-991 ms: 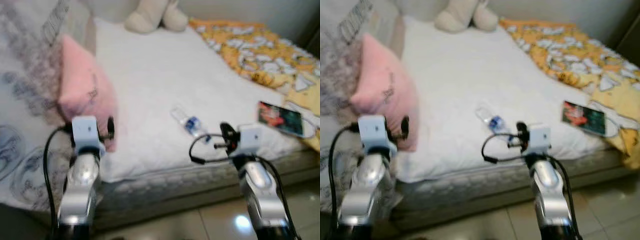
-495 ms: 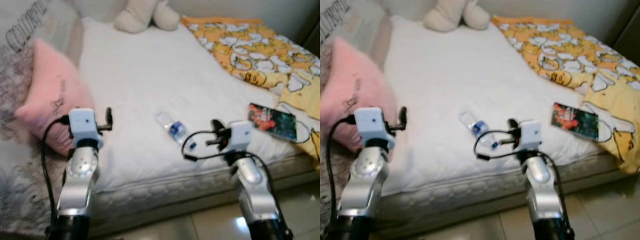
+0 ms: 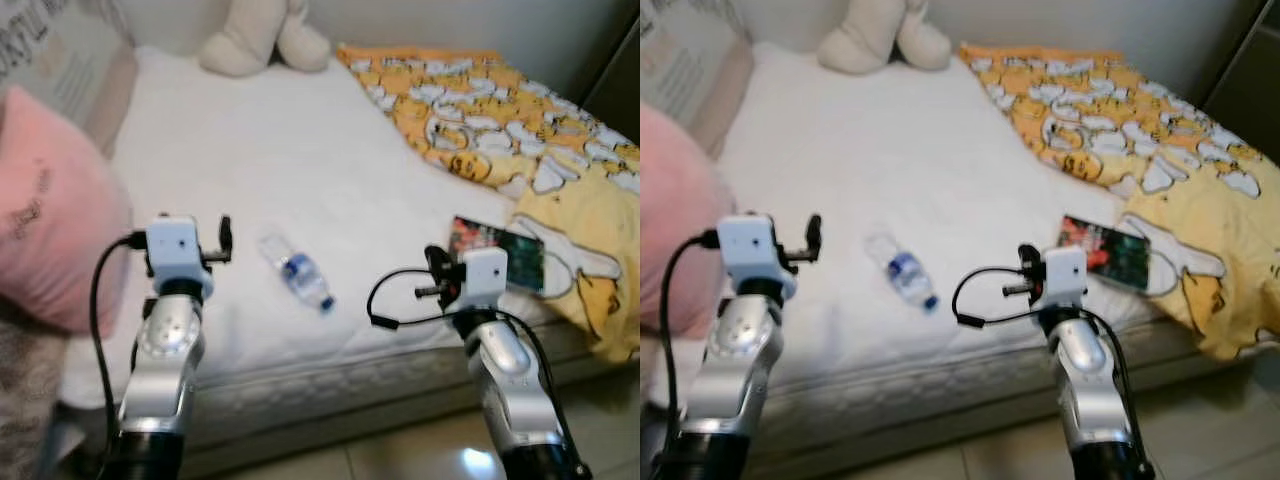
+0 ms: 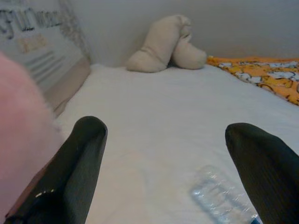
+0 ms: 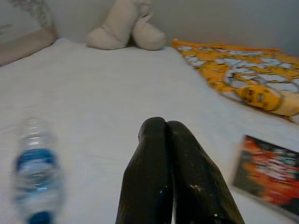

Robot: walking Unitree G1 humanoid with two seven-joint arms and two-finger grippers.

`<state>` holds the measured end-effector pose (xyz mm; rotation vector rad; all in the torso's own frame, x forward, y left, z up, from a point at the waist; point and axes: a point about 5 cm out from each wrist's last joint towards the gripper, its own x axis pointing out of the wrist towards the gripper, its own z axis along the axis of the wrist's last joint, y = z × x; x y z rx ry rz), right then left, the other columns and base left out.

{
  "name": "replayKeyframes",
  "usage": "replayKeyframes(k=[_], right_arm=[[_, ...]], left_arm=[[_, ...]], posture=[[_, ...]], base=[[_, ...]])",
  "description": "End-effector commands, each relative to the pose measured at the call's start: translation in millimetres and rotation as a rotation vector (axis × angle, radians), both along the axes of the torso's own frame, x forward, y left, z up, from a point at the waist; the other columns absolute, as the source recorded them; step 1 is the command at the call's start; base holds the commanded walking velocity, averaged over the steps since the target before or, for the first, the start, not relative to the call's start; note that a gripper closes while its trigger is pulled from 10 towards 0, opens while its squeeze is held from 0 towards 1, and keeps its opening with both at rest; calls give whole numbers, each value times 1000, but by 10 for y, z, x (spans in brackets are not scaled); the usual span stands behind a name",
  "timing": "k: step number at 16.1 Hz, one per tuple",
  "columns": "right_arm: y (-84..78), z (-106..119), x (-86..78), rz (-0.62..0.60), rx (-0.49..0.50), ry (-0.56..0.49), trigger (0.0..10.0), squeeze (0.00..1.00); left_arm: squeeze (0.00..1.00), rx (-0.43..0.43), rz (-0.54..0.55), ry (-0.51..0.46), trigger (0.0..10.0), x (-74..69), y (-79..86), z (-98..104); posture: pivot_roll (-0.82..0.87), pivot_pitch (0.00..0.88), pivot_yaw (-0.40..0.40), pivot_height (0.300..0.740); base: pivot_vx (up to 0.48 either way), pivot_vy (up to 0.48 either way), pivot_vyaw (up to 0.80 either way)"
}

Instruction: Clean up the room

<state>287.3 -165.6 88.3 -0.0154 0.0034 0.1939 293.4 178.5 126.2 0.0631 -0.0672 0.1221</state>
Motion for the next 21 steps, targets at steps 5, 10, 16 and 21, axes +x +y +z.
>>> replayKeyframes(k=[5,10,16,21], right_arm=[[-84,-37,-8,-17,-3,22,10000,0],[169,-118,-15,83,1,56,10000,0],[110,-103,105,32,37,62,10000,0],[75,-40,179,28,18,41,10000,0]], left_arm=[[0,-46,-18,78,10000,101,76,-126],[0,-20,-34,32,10000,91,140,4],[0,-54,-2,52,10000,35,144,-53],[0,-35,-21,39,10000,123,126,-12]], posture=[[-48,0,-41,740],[40,0,-94,740],[67,0,-99,740],[49,0,-95,740]], base=[[277,-389,0],[276,-390,0],[276,-389,0],[274,-390,0]])
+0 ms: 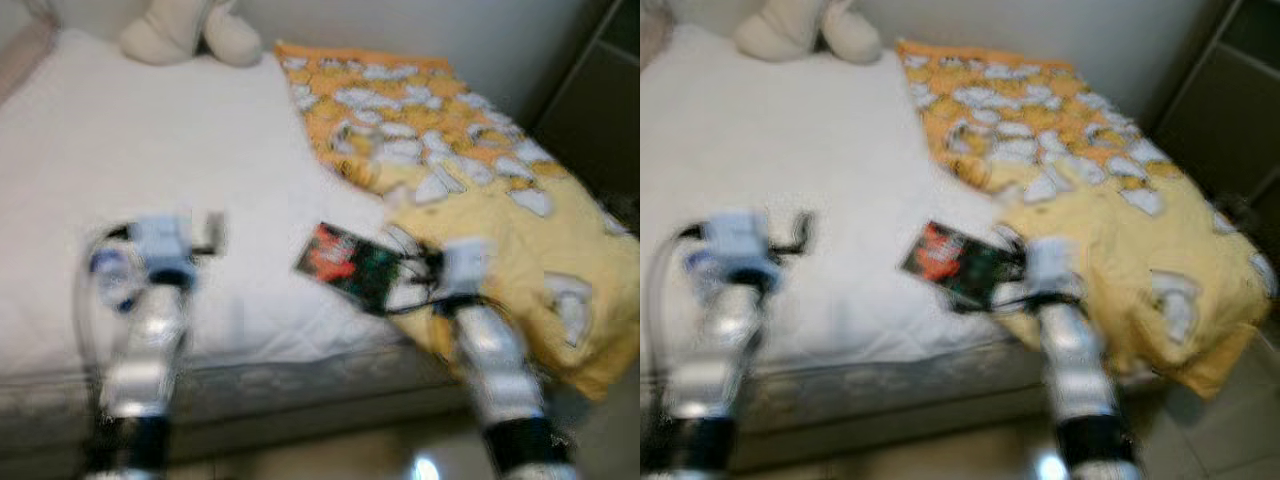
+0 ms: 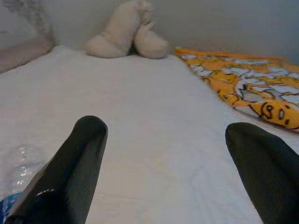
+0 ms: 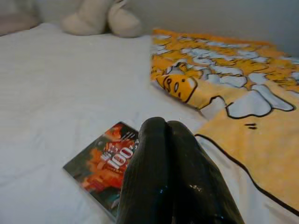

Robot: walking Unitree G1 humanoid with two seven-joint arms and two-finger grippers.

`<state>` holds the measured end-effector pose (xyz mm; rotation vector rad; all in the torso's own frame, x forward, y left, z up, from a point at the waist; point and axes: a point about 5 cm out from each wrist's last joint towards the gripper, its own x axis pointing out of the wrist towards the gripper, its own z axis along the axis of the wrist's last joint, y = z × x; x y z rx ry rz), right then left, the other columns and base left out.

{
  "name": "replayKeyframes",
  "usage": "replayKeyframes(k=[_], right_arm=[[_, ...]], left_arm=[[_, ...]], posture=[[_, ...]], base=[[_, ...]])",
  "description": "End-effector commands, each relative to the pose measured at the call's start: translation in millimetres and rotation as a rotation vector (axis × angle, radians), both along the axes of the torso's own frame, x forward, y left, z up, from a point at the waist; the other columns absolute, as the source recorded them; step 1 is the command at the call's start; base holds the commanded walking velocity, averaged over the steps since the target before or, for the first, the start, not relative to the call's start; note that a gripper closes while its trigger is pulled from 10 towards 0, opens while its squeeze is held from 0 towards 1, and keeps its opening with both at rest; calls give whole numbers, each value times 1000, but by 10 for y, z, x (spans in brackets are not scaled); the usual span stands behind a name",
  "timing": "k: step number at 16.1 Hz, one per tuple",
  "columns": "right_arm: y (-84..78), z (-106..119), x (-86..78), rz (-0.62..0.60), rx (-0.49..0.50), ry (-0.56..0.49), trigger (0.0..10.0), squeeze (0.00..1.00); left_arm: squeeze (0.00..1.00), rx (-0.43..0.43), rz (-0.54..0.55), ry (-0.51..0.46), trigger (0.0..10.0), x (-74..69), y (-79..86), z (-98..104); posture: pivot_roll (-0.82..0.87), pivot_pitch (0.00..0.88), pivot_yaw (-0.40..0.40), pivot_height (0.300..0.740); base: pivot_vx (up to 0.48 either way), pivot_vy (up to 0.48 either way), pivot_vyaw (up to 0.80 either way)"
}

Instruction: Clean up the room

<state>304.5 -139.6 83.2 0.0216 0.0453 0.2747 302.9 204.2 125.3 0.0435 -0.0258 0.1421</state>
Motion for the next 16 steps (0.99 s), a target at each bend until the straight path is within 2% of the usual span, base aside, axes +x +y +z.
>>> replayKeyframes(k=[1,7,10,12,13,14,16], right_arm=[[-175,7,14,-48,-16,-6,10000,0],[-89,6,63,-24,-11,-6,10000,0],[-74,-10,82,-18,-25,3,10000,0],[-44,5,99,-12,-19,-2,10000,0],[-32,13,105,-7,-12,-4,10000,0],[3,32,113,9,-40,-18,10000,0],[17,24,115,5,-25,-11,10000,0]], left_arm=[[0,-12,-44,-8,10000,44,-129,11],[0,0,-20,-14,10000,45,-79,14],[0,44,5,2,10000,73,-36,7],[0,72,-35,-11,10000,77,-82,22],[0,71,-58,-18,10000,77,-107,32],[0,69,-79,-24,10000,85,-138,47],[0,81,-93,-22,10000,96,-161,54]], posture=[[48,0,-94,740],[74,0,-106,740],[80,0,-116,740],[82,0,-117,740],[81,0,-117,740],[80,0,-113,740],[83,0,-108,740]], base=[[277,-390,0],[279,-386,0],[100,0,0],[0,0,0],[0,416,0],[0,480,-800],[0,472,-800]])
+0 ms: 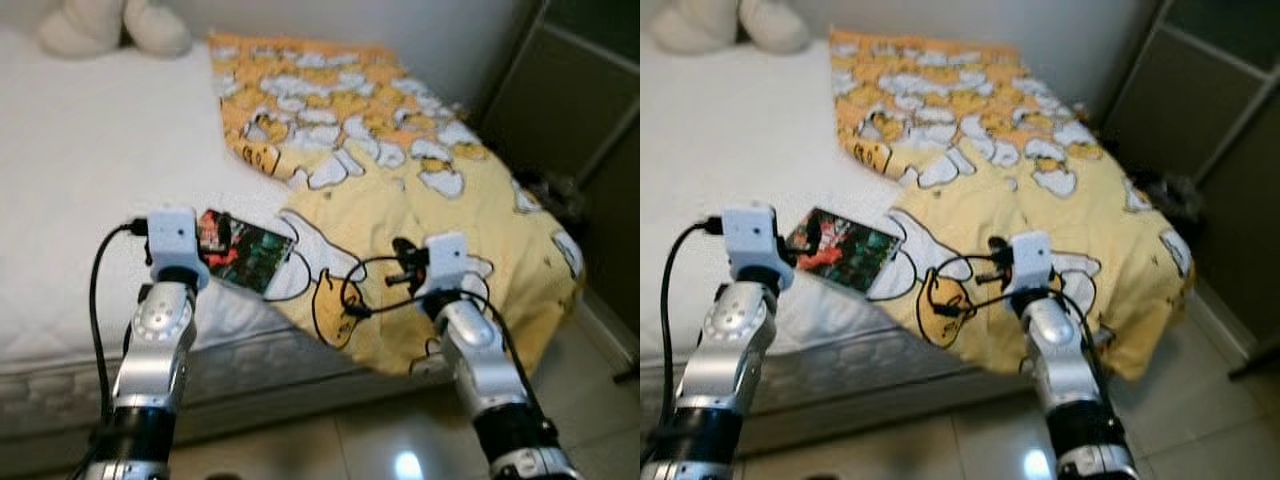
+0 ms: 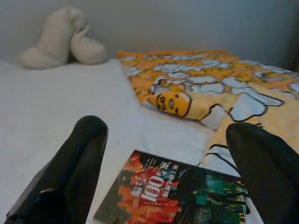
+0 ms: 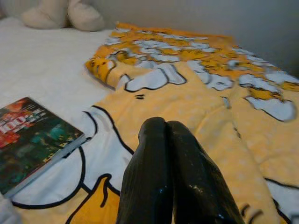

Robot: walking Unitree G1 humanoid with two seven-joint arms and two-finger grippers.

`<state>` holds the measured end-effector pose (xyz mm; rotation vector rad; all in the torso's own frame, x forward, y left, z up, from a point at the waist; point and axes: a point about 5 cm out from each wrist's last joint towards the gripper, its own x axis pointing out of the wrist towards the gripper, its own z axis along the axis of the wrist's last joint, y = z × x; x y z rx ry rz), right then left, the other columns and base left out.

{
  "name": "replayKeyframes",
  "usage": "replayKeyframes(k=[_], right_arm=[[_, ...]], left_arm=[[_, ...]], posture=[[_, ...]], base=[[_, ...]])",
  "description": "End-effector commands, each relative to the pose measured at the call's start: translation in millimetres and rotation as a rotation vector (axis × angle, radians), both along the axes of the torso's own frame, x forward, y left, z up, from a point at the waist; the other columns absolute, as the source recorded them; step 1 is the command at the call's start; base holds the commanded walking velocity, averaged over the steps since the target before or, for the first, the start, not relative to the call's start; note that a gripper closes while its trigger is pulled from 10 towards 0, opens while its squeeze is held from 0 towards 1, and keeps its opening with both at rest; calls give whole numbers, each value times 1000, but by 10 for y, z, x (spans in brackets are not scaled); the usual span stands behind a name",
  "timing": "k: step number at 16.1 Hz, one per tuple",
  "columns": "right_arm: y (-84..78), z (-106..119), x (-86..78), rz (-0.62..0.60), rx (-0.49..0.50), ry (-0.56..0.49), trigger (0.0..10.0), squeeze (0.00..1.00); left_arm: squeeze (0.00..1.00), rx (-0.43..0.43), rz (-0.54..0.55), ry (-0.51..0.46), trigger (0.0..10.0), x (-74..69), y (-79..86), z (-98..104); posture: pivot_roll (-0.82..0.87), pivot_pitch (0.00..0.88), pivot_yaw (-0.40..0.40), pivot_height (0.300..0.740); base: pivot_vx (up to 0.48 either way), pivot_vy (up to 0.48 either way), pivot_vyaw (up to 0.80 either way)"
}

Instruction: Clean up the room

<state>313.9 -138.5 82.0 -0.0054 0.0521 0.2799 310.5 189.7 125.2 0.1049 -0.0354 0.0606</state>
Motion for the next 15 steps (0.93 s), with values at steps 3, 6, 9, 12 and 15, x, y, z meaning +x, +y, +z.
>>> replayKeyframes(k=[3,6,9,12,15], right_arm=[[11,13,25,-8,15,-7,10000,0],[19,-4,27,-30,18,-12,10000,0],[55,-11,14,-28,15,-11,10000,0],[17,-35,23,-67,-4,3,10000,0],[12,19,59,-61,-11,-13,10000,0]], left_arm=[[0,32,-43,-25,10000,42,-53,88],[0,42,-71,-23,10000,80,-81,113],[0,71,-86,-18,10000,95,-119,115],[0,81,-48,7,10000,70,-89,54],[0,75,-43,7,10000,65,-80,43]], posture=[[88,0,-94,740],[85,0,-74,740],[77,0,-69,740],[78,0,-72,740],[75,0,-86,740]], base=[[81,429,-800],[279,390,-533],[235,211,0],[0,0,0],[0,0,0]])
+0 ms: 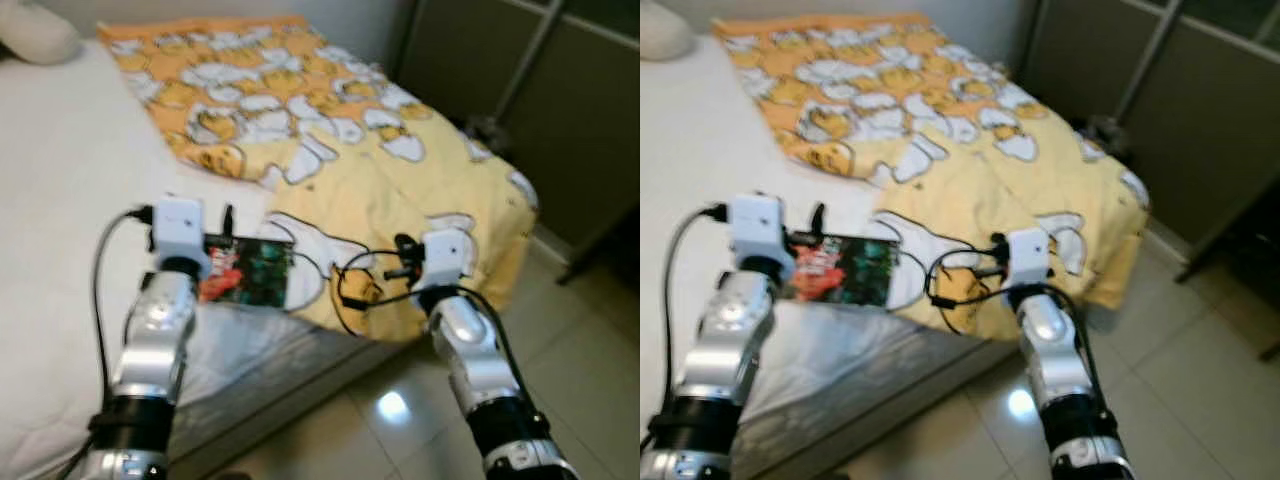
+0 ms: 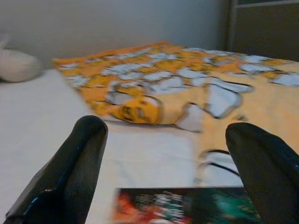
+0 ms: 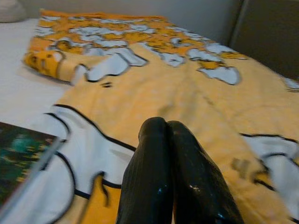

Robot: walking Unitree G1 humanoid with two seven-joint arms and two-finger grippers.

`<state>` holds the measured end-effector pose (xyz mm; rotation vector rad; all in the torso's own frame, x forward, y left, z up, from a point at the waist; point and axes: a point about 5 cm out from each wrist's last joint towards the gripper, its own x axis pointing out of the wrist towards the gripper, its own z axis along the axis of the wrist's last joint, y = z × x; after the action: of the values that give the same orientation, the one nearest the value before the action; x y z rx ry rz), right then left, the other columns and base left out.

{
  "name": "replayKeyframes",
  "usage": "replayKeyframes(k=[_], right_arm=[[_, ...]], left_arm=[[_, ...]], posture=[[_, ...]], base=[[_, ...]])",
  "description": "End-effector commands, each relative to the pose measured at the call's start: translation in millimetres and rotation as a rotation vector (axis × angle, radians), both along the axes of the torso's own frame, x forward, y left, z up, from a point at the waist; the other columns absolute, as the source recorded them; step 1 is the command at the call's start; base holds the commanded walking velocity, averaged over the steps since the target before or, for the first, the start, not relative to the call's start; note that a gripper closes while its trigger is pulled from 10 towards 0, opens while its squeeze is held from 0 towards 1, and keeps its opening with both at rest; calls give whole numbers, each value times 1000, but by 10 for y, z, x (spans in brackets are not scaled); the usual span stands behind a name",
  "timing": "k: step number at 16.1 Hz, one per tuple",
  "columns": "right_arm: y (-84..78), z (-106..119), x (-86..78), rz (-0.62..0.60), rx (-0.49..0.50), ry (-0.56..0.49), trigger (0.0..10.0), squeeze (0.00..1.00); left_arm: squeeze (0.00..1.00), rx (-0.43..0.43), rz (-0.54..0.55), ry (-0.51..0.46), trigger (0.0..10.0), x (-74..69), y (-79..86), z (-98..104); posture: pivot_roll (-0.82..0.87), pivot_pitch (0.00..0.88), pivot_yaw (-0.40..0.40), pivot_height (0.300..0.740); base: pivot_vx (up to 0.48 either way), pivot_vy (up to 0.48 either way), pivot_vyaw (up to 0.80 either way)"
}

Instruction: Clean up the room

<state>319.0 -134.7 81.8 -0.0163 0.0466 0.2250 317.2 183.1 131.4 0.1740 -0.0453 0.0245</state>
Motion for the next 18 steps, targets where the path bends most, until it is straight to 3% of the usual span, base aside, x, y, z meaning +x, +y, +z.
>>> replayKeyframes(k=[1,12,18], right_arm=[[-26,31,10,2,-2,-11,10000,0],[50,7,29,77,-2,6,10000,0],[75,-51,-42,119,2,31,10000,0]], left_arm=[[0,-4,-19,7,10000,-6,-32,-12],[0,-42,86,7,10000,-56,44,-41],[0,-52,101,1,10000,-81,37,-53]], posture=[[75,0,-88,740],[114,0,-120,740],[97,0,-125,740]], base=[[240,0,0],[471,0,0],[0,0,0]])
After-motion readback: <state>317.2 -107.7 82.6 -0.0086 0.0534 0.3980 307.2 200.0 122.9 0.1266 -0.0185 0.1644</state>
